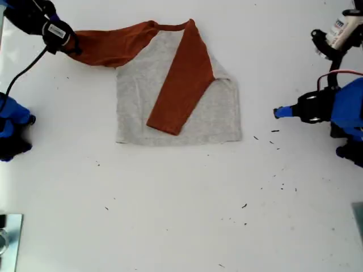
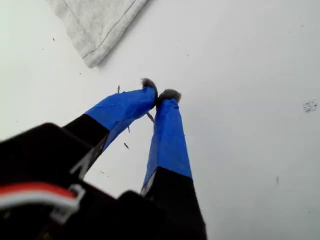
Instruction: Fold t shirt
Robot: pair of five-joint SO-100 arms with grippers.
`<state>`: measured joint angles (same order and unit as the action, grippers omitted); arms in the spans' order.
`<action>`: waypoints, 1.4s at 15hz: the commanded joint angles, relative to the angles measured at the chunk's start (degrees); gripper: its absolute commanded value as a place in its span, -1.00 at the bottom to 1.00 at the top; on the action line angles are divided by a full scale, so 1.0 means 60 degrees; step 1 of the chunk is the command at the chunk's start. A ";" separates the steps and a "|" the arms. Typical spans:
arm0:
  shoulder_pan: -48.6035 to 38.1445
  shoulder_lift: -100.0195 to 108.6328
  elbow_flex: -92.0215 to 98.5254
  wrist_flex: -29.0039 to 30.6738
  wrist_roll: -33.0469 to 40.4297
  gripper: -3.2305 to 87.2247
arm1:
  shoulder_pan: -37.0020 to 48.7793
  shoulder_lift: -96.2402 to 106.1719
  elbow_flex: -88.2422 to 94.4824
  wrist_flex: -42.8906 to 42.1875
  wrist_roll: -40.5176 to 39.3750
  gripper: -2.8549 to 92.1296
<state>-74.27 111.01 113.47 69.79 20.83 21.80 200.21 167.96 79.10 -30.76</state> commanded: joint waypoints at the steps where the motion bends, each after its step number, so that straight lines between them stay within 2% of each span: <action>1: 0.2095 0.0469 -0.2241 0.1069 -0.0952 -0.94 | -0.0073 0.0088 -0.0132 0.0044 0.0088 -0.87; 4: 0.5933 -0.2490 -0.7134 0.1641 -0.2197 -0.94 | 0.0015 0.0088 -0.0117 0.0015 0.0059 -0.87; 5: 0.7002 -0.3984 -0.9287 0.1685 -0.2153 -0.94 | 0.0029 0.0088 -0.0117 0.0015 0.0073 -0.87; 6: 0.7764 -0.5303 -1.1177 0.1582 -0.1567 -0.93 | 0.0044 0.0088 -0.0103 0.0015 0.0088 -0.87; 7: 0.8276 -0.5698 -1.1221 0.0454 -0.0396 -0.63 | 0.0073 0.0088 -0.0117 0.0029 0.0103 -0.87; 8: 0.8569 -0.5903 -1.1294 0.0161 0.0146 -0.08 | 0.0088 0.0088 -0.0103 0.0029 0.0103 -0.87; 9: 0.8745 -0.5698 -1.1221 0.0088 0.0264 -0.29 | 0.0132 0.0088 -0.0088 0.0029 0.0103 -0.87; 10: 0.8760 -0.5449 -1.1133 0.0220 0.0718 -0.58 | 0.0176 0.0088 -0.0088 0.0015 0.0088 -0.87; 11: 0.8540 -0.4937 -1.0679 0.0674 0.0674 -0.55 | 0.0190 0.0088 -0.0088 0.0015 0.0073 -0.87; 12: 0.8218 -0.4438 -1.0049 0.1348 0.0674 -0.53 | 0.0205 0.0088 -0.0103 0.0015 0.0073 -0.87; 13: 0.7925 -0.3823 -0.8818 0.1641 0.1040 -0.54 | 0.0205 0.0088 -0.0103 0.0015 0.0073 -0.87; 14: 0.7632 -0.2930 -0.6929 0.1802 0.0688 -0.54 | 0.0205 0.0088 -0.0103 0.0015 0.0073 -0.87; 16: 0.7397 -0.0044 -0.1465 0.0015 0.0234 -0.61 | 0.0220 0.0088 -0.0073 0.0000 0.0059 -0.87; 17: 0.7295 0.1641 0.1230 -0.0776 -0.0337 -0.69 | 0.0220 0.0088 -0.0044 0.0029 0.0103 -0.87; 18: 0.7354 0.3633 0.3823 -0.1538 -0.0938 -0.86 | 0.0190 0.0088 -0.0015 0.0044 0.0132 -0.87; 19: 0.7427 0.5801 0.6211 -0.2065 -0.1582 -0.93 | 0.0190 0.0088 0.0015 0.0044 0.0146 -0.87; 20: 0.7852 0.7720 0.7837 -0.1948 -0.2241 -0.93 | 0.0190 0.0088 0.0044 0.0044 0.0176 -0.87; 21: 0.8599 0.8848 0.8833 -0.2329 -0.2695 -0.94 | 0.0190 0.0088 0.0117 0.0059 0.0220 -0.87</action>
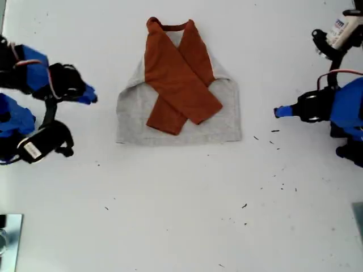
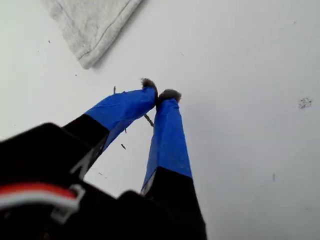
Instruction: Fold t shirt
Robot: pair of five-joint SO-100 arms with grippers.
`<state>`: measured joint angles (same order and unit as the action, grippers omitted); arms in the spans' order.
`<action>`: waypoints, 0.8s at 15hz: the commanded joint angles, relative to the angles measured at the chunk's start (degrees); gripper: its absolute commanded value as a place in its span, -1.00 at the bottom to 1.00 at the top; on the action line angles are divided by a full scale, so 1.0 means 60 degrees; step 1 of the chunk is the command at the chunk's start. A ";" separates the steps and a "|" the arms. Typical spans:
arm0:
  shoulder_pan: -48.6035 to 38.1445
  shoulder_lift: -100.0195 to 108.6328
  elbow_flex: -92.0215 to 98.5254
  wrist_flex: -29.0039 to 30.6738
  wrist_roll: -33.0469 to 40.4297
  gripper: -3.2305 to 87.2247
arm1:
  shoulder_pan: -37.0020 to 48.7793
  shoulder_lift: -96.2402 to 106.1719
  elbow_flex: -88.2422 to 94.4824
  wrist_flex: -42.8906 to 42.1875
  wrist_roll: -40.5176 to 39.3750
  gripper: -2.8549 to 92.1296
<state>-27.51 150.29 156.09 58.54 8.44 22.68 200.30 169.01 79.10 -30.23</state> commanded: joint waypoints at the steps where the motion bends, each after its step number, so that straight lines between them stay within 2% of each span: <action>1: 0.1201 0.1992 0.1846 -0.0703 -0.1201 -0.94 | 0.0059 0.0073 0.0015 0.0059 0.0176 -0.87; 3: 0.1099 0.0059 0.0073 -0.0176 -0.1216 -0.94 | 0.0044 -0.0410 -0.0557 0.0117 0.0396 -0.87; 6: 0.1582 -0.2520 -0.5566 0.2593 -0.1025 -0.90 | 0.0029 -0.5991 -0.5405 0.0088 -0.0117 -0.85; 7: 0.2036 -0.3647 -0.7222 0.3076 -0.0659 -0.36 | -0.0205 -0.7734 -0.7119 0.0205 -0.0161 -0.52; 8: 0.2432 -0.4512 -0.8188 0.3164 -0.0425 -0.26 | -0.0469 -0.9331 -0.8628 0.0498 -0.0205 -0.30; 9: 0.2725 -0.4893 -0.8203 0.2798 -0.0410 -0.24 | -0.0703 -1.0796 -0.9946 0.0996 -0.0073 -0.23; 11: 0.2959 -0.5010 -0.6504 0.1465 -0.0557 -0.22 | -0.1055 -1.2642 -1.0854 0.1143 0.0264 -0.20; 12: 0.2974 -0.5010 -0.5405 0.0513 -0.0527 -0.24 | -0.1216 -1.3110 -1.0576 0.0615 0.0425 -0.21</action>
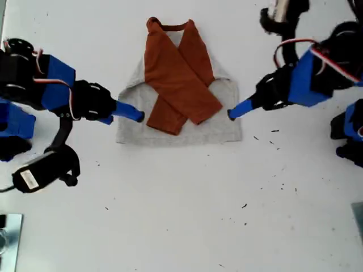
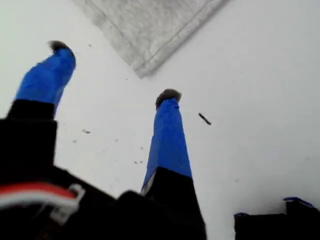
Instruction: Fold t shirt
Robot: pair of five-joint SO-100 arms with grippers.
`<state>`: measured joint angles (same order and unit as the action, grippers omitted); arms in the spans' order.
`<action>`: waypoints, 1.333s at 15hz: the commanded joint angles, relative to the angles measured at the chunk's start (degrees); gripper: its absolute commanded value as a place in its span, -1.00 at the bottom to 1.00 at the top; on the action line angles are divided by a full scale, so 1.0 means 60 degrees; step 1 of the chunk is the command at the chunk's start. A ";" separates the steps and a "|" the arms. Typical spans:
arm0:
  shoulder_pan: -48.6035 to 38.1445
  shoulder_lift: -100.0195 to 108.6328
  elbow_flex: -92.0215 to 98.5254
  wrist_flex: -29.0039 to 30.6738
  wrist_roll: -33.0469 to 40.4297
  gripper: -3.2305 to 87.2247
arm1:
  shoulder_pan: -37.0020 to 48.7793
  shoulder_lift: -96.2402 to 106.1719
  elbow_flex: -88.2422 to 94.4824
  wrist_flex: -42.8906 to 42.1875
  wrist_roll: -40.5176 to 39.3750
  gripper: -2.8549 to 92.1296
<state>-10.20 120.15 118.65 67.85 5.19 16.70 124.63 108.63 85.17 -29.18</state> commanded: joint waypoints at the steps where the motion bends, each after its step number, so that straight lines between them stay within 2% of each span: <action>1: 0.0117 -0.0073 0.1699 -0.1890 -0.0015 -0.25 | -0.0352 -0.0981 -0.0264 -0.0894 0.0439 -0.22; 4: 0.0000 -0.0732 0.3149 -0.3706 -0.0176 -0.26 | -0.0527 -0.2681 0.0029 -0.2314 0.0615 -0.23; 7: -0.0044 -0.2739 0.2446 -0.4102 -0.0146 -0.34 | -0.0293 -0.4219 0.0366 -0.3940 0.0571 -0.33; 8: 0.0015 -0.3428 0.1890 -0.3999 -0.0161 -0.44 | -0.0278 -0.4775 0.0264 -0.4277 0.0571 -0.41; 9: 0.0044 -0.3882 0.1450 -0.3911 -0.0190 -0.68 | -0.0249 -0.5361 0.0088 -0.4541 0.0601 -0.58; 10: 0.0103 -0.4102 0.1128 -0.3867 -0.0278 -0.93 | -0.0264 -0.5801 -0.0088 -0.4658 0.0850 -0.87; 11: 0.0205 -0.4146 0.0894 -0.3867 -0.0352 -0.94 | -0.0352 -0.5962 -0.0161 -0.4819 0.0820 -0.87; 13: 0.0557 -0.4146 0.0073 -0.3428 -0.0205 -0.94 | -0.0586 -0.5303 -0.0176 -0.4453 0.0762 -0.87; 15: 0.1377 -0.4087 -0.0820 -0.2593 -0.0220 -0.94 | -0.1055 -0.3223 0.0527 -0.3516 0.0791 -0.87; 16: 0.1948 -0.3853 -0.0879 -0.2563 -0.0527 -0.94 | -0.1436 -0.1743 0.1304 -0.3223 0.0938 -0.87; 18: 0.3267 -0.3618 -0.0879 -0.2842 -0.1099 -0.94 | -0.2710 0.1187 0.2842 -0.2446 0.2080 -0.87; 20: 0.4233 -0.3618 -0.0894 -0.3340 -0.1479 -0.94 | -0.4043 0.2402 0.3311 -0.2007 0.3208 -0.87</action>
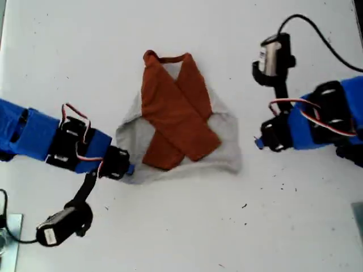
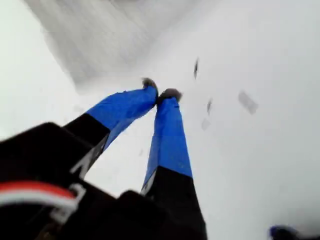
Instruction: Fold t shirt
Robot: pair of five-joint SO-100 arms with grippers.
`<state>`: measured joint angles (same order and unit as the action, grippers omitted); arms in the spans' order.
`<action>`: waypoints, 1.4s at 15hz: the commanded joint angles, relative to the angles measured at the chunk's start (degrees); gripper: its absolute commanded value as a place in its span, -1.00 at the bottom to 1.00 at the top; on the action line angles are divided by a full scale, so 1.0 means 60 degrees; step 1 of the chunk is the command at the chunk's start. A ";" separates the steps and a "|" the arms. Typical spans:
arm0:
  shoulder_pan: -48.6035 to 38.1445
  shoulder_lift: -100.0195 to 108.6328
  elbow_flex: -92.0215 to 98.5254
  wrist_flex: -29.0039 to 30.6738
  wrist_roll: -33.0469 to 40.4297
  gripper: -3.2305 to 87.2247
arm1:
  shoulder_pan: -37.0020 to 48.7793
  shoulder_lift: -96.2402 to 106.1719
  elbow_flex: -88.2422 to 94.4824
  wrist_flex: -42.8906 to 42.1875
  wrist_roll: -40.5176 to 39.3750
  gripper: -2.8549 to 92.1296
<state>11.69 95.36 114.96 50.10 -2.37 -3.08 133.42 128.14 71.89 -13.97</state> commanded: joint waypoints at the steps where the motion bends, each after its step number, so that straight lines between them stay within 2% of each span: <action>1: 0.0820 0.0542 -0.0308 -0.0674 -0.0220 -0.94 | -0.0967 0.0688 -0.0161 -0.0088 0.0645 -0.87; 4: 0.0659 0.0645 -0.0396 -0.0732 -0.0073 -0.94 | -0.0483 -0.0718 -0.1143 -0.0879 -0.0264 -0.87; 7: 0.0557 0.0469 -0.0396 -0.0776 -0.0044 -0.94 | -0.0044 -0.0659 -0.1553 -0.0366 -0.0396 -0.87; 9: 0.0513 0.0381 -0.0396 -0.0776 -0.0059 -0.94 | 0.0190 -0.0439 -0.2139 0.0688 -0.0352 -0.08; 10: 0.0454 0.0322 -0.0396 -0.0776 -0.0073 -0.94 | 0.0176 -0.0645 -0.2739 0.1509 -0.0088 -0.21; 13: 0.0322 0.0220 -0.0396 -0.0820 0.0000 -0.94 | -0.0410 -0.2637 -0.4233 0.1860 0.0791 -0.24; 16: 0.0278 0.0205 -0.0396 -0.0820 0.0088 -0.94 | -0.0996 -0.5156 -0.5786 0.1421 0.1260 -0.24; 21: 0.0337 0.0044 -0.0381 -0.0820 0.0161 -0.94 | -0.1685 -0.7412 -0.5625 -0.0396 0.2109 -0.38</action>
<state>14.33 95.19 114.87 45.97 -2.20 -12.13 90.18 95.98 72.51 -2.64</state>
